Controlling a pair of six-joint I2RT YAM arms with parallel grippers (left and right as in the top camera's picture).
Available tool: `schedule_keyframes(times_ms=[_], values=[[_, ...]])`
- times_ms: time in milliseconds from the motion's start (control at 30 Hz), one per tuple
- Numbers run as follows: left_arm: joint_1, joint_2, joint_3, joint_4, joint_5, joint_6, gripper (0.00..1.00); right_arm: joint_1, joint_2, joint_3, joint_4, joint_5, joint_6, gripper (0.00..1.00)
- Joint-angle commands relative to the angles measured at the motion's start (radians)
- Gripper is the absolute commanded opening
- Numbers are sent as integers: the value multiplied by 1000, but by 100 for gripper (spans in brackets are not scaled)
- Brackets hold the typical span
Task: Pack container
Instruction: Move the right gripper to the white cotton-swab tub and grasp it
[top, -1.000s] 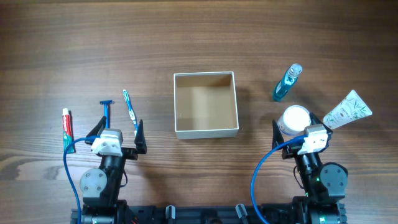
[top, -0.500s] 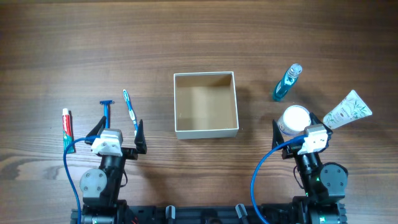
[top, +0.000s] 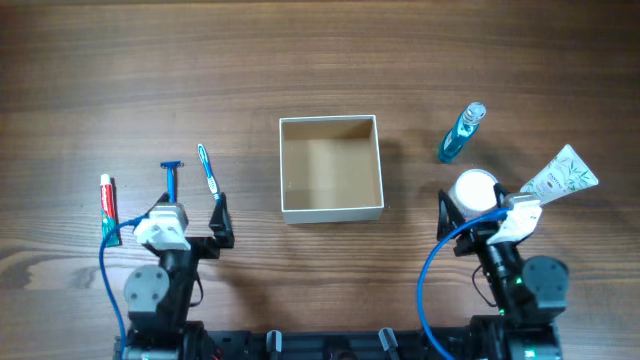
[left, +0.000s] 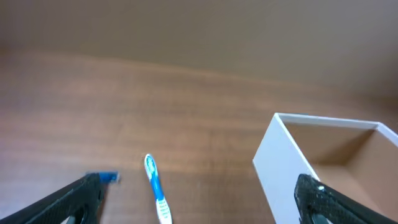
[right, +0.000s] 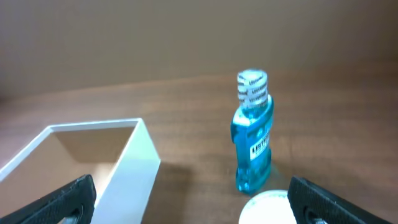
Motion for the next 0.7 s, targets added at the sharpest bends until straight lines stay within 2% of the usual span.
schedule_keyframes(times_ms=[0,200,267,400,467,600,667], values=[[-5,121,191,-67,-39,-39,100,-3,152,205,-103,37,29,100],[-5,396,463,-192,-61,-40,100,-3,431,553,-360,53,29,100],[-5,541,619,-320,-61,-69,100,-4,573,729,-532,60,29,100],[-5,714,799,-501,-37,-88,100,-4,761,940,-789,71,28,100],[-5,767,846,-560,-8,-88,100,-3,834,1010,-881,69,32,100],[-5,814,856,-596,70,-88,100,-3,921,1058,-962,112,-2,100],[-5,814,856,-596,82,-88,100,-4,940,1058,-966,173,72,100]])
